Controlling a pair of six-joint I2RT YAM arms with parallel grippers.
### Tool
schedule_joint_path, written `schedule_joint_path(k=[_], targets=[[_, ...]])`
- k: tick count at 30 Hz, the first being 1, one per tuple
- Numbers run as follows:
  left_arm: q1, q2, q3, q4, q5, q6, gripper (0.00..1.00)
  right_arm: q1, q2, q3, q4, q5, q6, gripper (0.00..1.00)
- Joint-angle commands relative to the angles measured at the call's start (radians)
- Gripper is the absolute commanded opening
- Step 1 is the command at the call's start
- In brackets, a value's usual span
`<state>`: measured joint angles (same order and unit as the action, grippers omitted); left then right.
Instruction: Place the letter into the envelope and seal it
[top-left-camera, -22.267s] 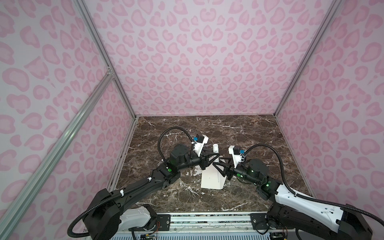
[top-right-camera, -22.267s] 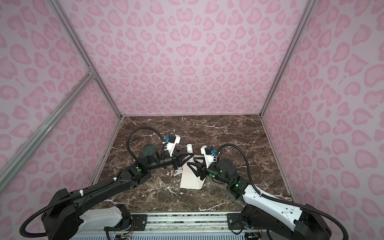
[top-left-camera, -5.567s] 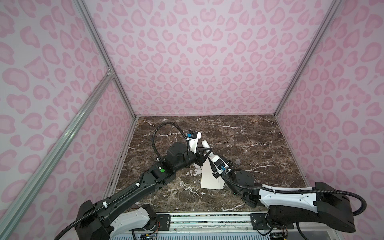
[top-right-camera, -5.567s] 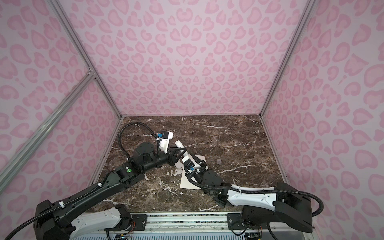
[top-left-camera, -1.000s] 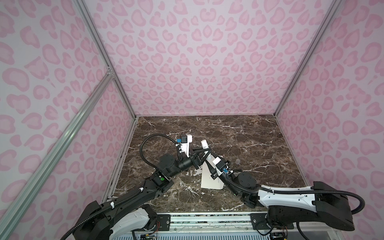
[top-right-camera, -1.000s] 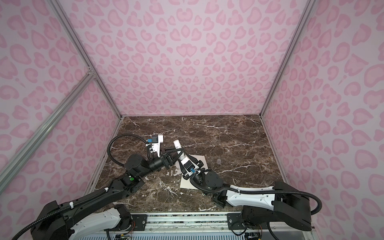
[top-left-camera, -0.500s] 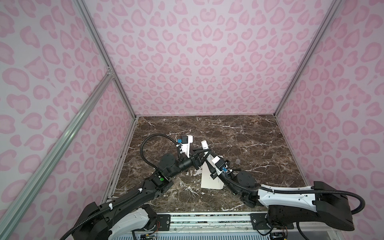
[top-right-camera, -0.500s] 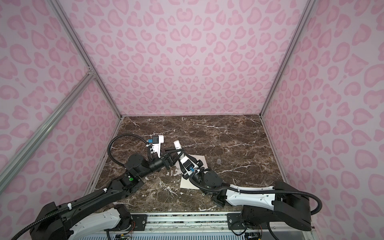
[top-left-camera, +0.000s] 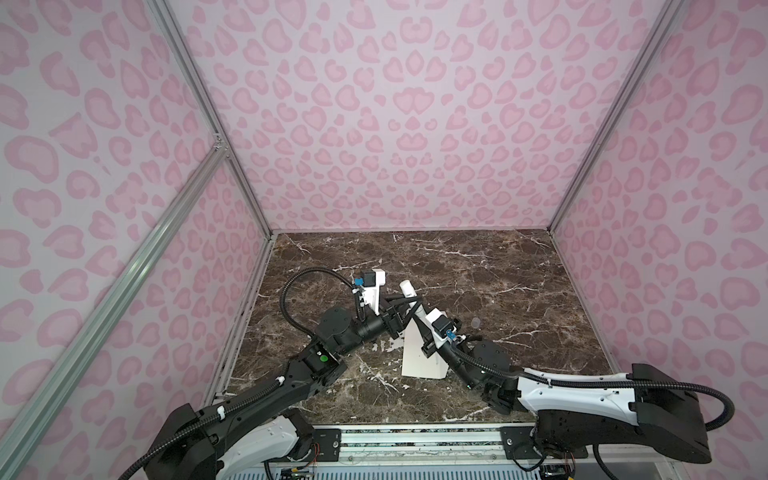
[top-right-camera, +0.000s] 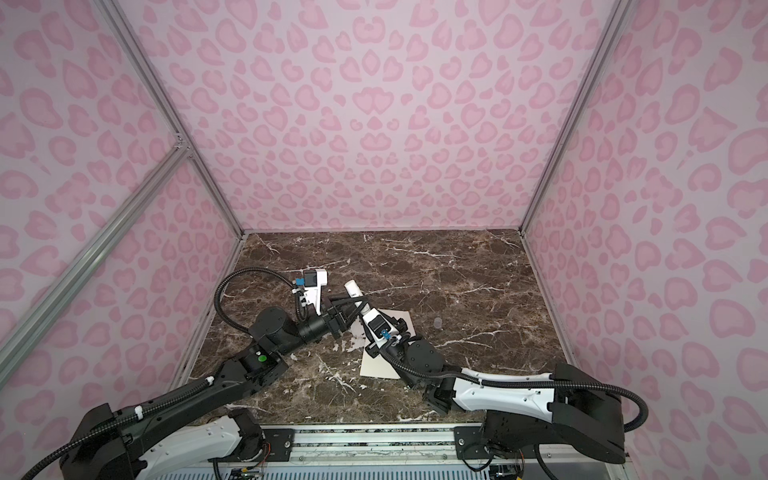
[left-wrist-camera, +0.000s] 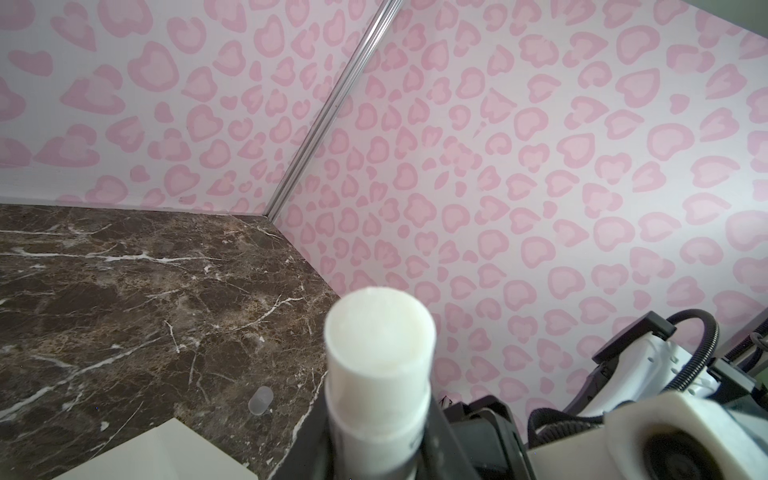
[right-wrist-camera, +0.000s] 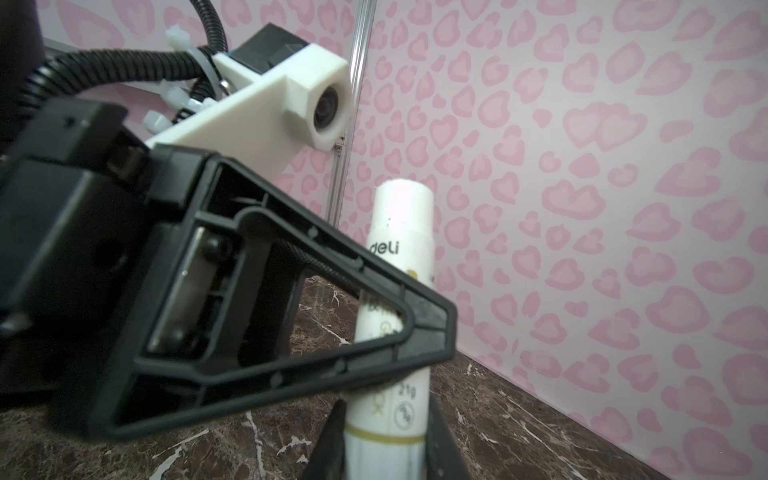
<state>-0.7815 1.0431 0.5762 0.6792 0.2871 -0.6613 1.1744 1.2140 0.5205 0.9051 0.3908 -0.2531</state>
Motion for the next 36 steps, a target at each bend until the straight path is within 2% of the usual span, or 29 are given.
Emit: schedule_joint_path(k=[1, 5, 13, 18, 21, 23, 25, 28, 36], targets=[[-0.001, 0.001, 0.004, -0.01, 0.026, 0.031, 0.04, -0.001, -0.021, 0.009, -0.013, -0.038, 0.043, 0.18], [0.001, -0.003, -0.004, -0.009, 0.061, 0.062, 0.04, -0.026, -0.065, 0.011, -0.08, -0.138, 0.139, 0.15], [0.019, 0.011, -0.017, 0.029, 0.165, 0.075, 0.04, -0.158, -0.123, -0.008, -0.106, -0.497, 0.407, 0.11], [0.027, 0.014, -0.01, 0.027, 0.2, 0.078, 0.04, -0.195, -0.139, -0.022, -0.097, -0.573, 0.486, 0.11], [0.031, 0.014, -0.006, 0.013, 0.205, 0.077, 0.04, -0.199, -0.149, -0.024, -0.132, -0.564, 0.463, 0.1], [0.033, 0.01, -0.002, -0.003, 0.208, 0.078, 0.09, -0.197, -0.161, -0.029, -0.151, -0.541, 0.442, 0.09], [0.035, 0.002, 0.002, -0.016, 0.198, 0.078, 0.22, -0.197, -0.172, -0.031, -0.177, -0.52, 0.416, 0.07], [0.039, 0.0, 0.013, -0.023, 0.198, 0.074, 0.32, -0.194, -0.189, -0.029, -0.217, -0.503, 0.385, 0.06], [0.042, 0.038, 0.038, 0.012, 0.206, 0.038, 0.52, -0.184, -0.208, -0.021, -0.276, -0.497, 0.346, 0.06]])
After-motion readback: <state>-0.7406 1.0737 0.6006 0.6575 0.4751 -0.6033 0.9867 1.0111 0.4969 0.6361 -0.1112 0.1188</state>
